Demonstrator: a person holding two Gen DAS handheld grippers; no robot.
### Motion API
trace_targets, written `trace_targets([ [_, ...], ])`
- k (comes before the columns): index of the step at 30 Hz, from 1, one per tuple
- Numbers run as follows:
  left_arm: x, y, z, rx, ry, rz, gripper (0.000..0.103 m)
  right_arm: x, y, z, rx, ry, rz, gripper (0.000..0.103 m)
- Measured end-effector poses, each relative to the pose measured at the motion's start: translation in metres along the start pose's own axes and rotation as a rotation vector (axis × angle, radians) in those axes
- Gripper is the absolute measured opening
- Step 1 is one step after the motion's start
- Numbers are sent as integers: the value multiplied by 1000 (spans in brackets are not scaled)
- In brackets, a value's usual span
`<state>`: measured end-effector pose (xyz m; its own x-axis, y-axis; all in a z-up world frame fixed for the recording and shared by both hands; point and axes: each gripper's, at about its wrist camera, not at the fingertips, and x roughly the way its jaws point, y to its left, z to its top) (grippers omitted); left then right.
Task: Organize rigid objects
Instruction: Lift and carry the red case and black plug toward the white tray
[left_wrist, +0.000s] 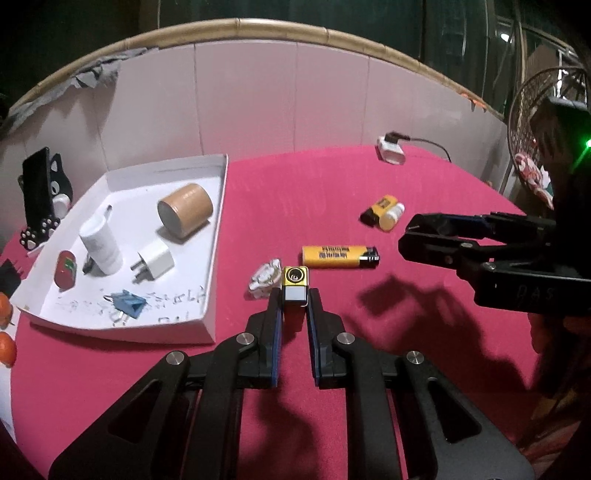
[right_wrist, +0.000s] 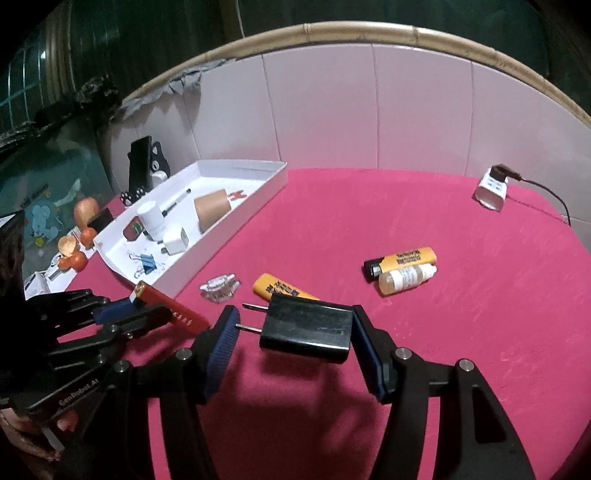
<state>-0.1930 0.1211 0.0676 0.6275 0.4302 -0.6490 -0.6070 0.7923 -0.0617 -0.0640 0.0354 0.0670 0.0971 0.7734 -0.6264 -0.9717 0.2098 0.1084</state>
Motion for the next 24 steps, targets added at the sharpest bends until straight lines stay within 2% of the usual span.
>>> trace_targets([
  [9,-25,5,13,-18,-73,10,12,-17,9,11,-16,-53,8,60],
  [14,-38,19,19,-47,-112,43,12,-24,14,20,-34,-81,14,60],
  [24,-51,46,19,-107,-140,97,12,-26,23,27,-54,-97,35,60],
])
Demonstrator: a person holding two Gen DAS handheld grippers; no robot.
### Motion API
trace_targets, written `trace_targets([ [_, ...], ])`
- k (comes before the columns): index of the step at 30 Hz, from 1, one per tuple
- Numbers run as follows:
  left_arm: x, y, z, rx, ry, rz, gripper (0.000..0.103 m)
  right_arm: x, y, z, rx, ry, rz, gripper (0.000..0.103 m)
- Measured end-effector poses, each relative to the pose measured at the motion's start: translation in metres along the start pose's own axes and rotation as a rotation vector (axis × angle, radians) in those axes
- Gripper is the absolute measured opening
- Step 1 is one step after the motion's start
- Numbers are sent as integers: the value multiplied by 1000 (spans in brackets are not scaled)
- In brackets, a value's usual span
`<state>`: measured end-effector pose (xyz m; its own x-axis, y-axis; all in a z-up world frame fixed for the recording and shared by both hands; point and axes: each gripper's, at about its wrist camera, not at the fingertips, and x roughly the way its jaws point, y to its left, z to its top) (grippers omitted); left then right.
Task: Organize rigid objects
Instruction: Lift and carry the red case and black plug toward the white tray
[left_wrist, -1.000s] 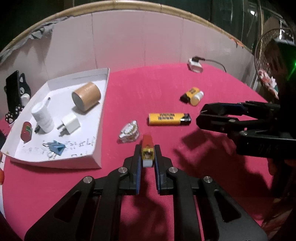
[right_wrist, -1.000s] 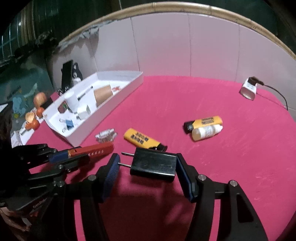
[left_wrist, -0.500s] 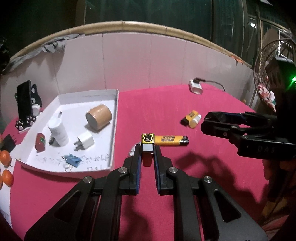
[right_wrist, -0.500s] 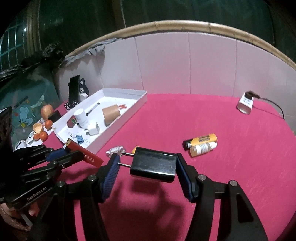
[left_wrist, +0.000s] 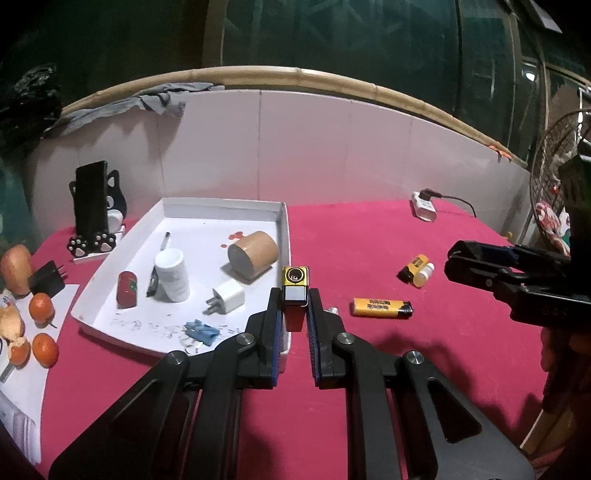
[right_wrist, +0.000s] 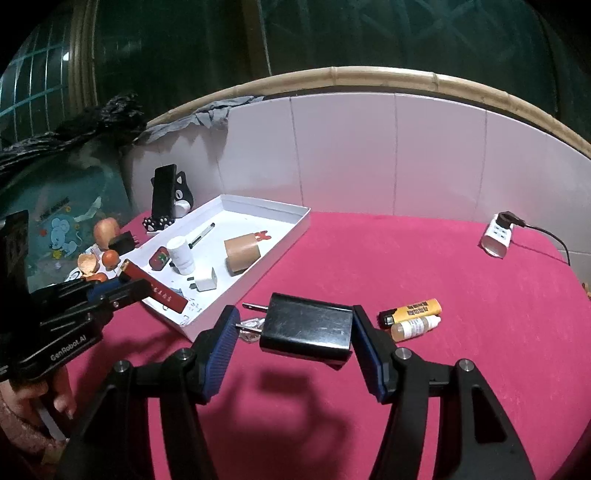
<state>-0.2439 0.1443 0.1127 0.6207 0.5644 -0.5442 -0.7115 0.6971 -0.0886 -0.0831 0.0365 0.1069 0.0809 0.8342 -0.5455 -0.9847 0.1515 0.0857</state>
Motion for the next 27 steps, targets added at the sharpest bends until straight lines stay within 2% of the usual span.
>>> trace_targets([
  [11,-9,18,5,-30,-30,23,12,-1,26,22,-81,-35,17,60],
  [27,-24,67,25,-58,-96,120,12,25,55,49,-124,-22,54,60],
])
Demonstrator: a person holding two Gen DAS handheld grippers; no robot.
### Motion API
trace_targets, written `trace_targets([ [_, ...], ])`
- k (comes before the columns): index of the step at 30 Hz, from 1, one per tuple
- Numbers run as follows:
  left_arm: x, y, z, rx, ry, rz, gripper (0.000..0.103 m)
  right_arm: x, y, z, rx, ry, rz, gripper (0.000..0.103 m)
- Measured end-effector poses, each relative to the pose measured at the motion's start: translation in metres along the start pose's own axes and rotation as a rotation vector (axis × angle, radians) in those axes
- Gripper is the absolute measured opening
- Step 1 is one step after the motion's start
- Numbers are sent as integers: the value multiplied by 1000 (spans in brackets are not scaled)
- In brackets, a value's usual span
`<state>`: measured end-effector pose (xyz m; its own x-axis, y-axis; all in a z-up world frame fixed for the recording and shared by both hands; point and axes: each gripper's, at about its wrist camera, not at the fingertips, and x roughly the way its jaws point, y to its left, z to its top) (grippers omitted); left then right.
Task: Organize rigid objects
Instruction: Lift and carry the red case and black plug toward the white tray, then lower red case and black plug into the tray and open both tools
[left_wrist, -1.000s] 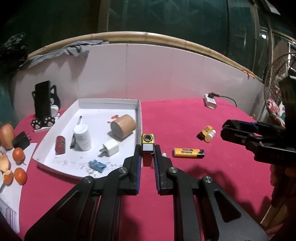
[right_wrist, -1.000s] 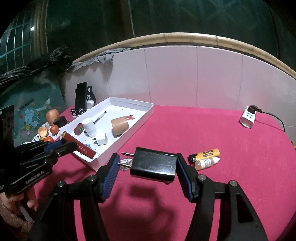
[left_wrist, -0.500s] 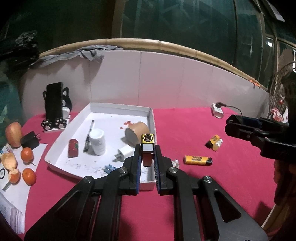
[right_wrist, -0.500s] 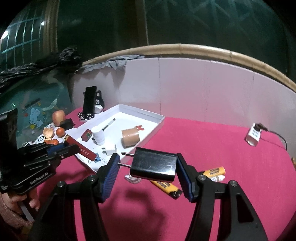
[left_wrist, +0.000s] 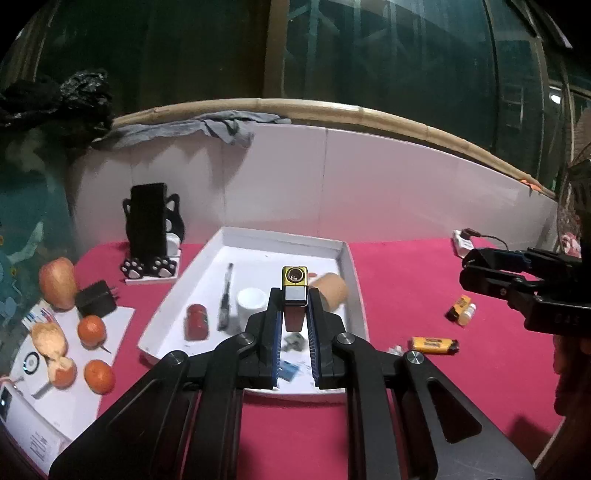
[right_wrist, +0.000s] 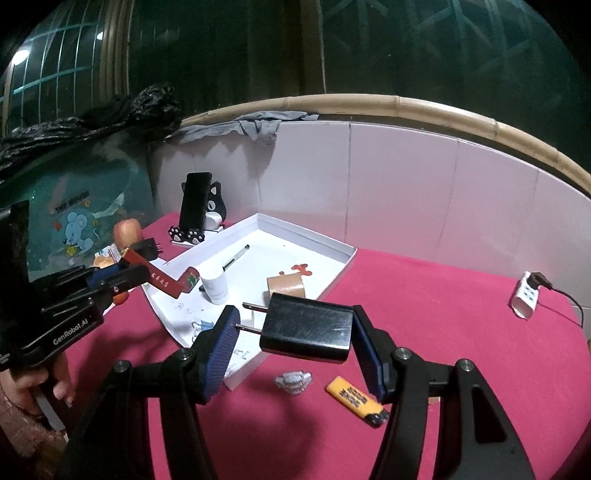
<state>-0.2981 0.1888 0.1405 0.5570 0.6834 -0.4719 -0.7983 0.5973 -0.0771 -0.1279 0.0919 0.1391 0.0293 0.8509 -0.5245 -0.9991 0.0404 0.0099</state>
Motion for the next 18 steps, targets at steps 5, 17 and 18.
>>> trace_targets([
  [5,6,12,8,-2,-8,23,12,10,6,9,-2,-2,13,60],
  [17,28,34,24,-16,-11,64,12,37,21,30,-17,12,34,60],
  [18,31,36,25,-17,-9,67,12,39,22,31,-20,15,34,60],
])
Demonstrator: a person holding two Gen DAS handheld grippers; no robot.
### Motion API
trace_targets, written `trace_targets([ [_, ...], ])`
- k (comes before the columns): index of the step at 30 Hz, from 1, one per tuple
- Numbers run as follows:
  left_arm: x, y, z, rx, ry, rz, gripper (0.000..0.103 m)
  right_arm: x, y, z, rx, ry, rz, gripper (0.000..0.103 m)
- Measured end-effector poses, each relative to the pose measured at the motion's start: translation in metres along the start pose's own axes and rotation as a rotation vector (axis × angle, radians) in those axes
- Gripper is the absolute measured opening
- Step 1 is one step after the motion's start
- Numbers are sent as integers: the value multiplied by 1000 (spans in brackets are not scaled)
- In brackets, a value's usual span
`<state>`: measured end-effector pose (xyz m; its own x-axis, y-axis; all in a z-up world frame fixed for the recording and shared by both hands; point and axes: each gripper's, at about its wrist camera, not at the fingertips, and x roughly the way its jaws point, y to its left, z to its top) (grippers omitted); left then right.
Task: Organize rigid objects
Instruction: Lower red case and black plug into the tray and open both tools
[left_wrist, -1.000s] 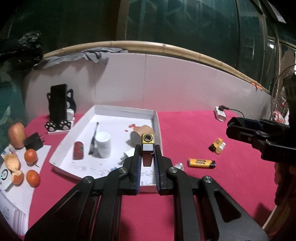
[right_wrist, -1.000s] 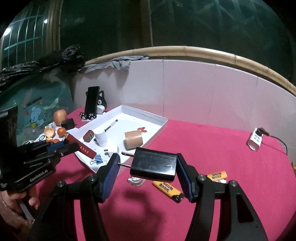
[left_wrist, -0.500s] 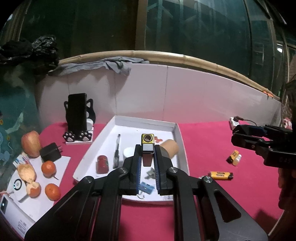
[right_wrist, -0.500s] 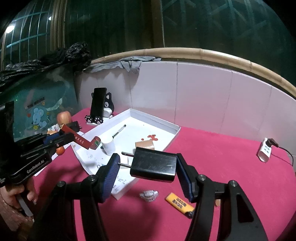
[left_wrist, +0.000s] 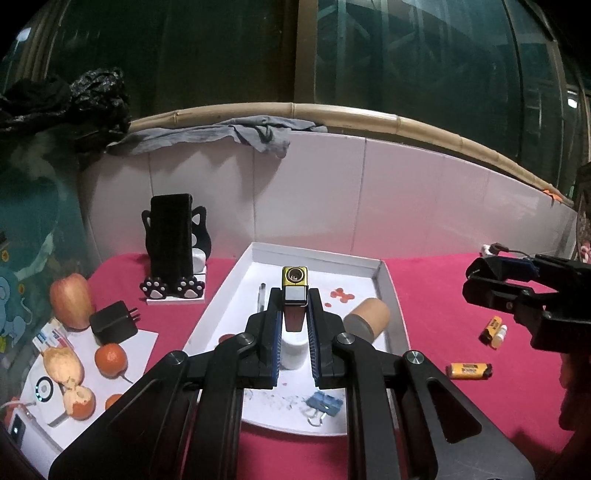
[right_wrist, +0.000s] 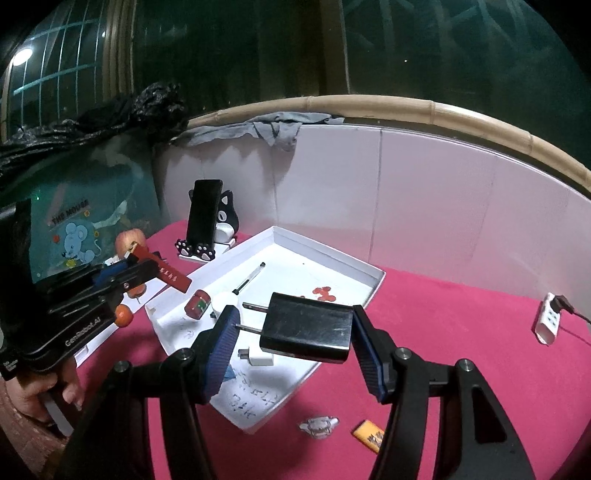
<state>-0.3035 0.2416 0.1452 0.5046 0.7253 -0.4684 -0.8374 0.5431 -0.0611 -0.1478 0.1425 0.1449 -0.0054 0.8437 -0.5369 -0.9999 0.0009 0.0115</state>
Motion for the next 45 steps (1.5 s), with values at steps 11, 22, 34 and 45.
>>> trace_targets([
  [11,18,12,8,-11,14,18,12,22,12,10,0,22,21,60],
  [22,60,28,28,-44,42,25,12,42,18,21,-14,31,5,60],
  [34,119,33,46,-75,110,-10,12,91,14,23,1,76,-32,60],
  [45,154,27,28,-103,182,-18,12,130,21,4,5,155,-24,60],
])
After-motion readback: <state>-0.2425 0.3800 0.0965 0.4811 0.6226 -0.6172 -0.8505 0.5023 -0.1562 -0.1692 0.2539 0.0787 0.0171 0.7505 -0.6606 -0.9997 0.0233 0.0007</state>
